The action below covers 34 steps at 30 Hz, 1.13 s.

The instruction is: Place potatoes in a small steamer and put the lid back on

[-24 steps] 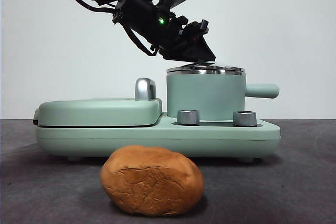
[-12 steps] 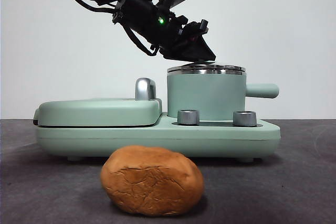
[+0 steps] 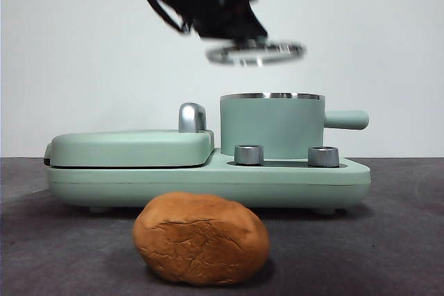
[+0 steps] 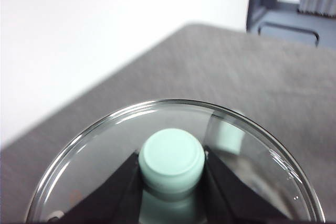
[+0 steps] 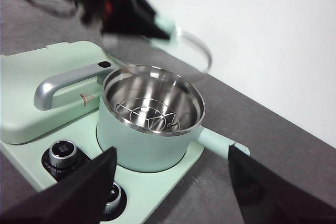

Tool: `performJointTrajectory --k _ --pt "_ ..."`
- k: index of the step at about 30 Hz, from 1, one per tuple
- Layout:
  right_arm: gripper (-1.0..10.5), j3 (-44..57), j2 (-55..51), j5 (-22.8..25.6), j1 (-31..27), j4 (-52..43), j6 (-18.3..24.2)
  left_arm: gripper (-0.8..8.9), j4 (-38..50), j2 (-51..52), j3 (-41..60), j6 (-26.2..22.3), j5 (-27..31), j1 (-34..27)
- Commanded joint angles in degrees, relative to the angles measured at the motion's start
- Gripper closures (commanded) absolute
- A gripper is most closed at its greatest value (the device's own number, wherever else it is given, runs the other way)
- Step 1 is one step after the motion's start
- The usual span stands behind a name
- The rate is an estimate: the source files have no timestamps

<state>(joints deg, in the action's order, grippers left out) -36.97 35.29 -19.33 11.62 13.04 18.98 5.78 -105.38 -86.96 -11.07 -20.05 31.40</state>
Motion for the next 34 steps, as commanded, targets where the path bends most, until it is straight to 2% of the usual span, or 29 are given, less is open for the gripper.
performJointTrajectory --k 1,4,13,18,25,31,34 --pt "6.1 -1.1 0.2 0.0 0.3 -0.5 -1.0 8.07 -0.3 3.6 -1.8 0.3 1.5 0.4" --pt "6.1 -1.1 0.2 -0.1 0.3 -0.5 -1.0 8.07 -4.4 7.9 -1.7 0.2 4.0 0.1" --pt "6.1 -1.1 0.1 -0.2 0.4 -0.6 -1.0 8.03 -17.4 20.6 -1.6 0.1 4.0 -2.9" --pt "6.1 -1.1 0.0 -0.2 1.8 -0.6 -1.0 8.02 -23.2 27.8 0.6 -1.5 3.8 -4.6" --pt "6.1 -1.1 0.1 -0.2 4.9 -0.6 -1.0 8.02 -25.9 40.9 10.5 -0.6 4.4 -7.2" --pt "6.1 -1.1 0.1 -0.2 7.9 -0.7 -1.0 8.03 -26.0 52.5 21.6 3.7 5.3 -9.8" --pt "6.1 -1.1 0.2 -2.0 9.9 -0.6 -1.0 8.03 -27.1 57.8 26.5 5.6 5.3 -11.1"
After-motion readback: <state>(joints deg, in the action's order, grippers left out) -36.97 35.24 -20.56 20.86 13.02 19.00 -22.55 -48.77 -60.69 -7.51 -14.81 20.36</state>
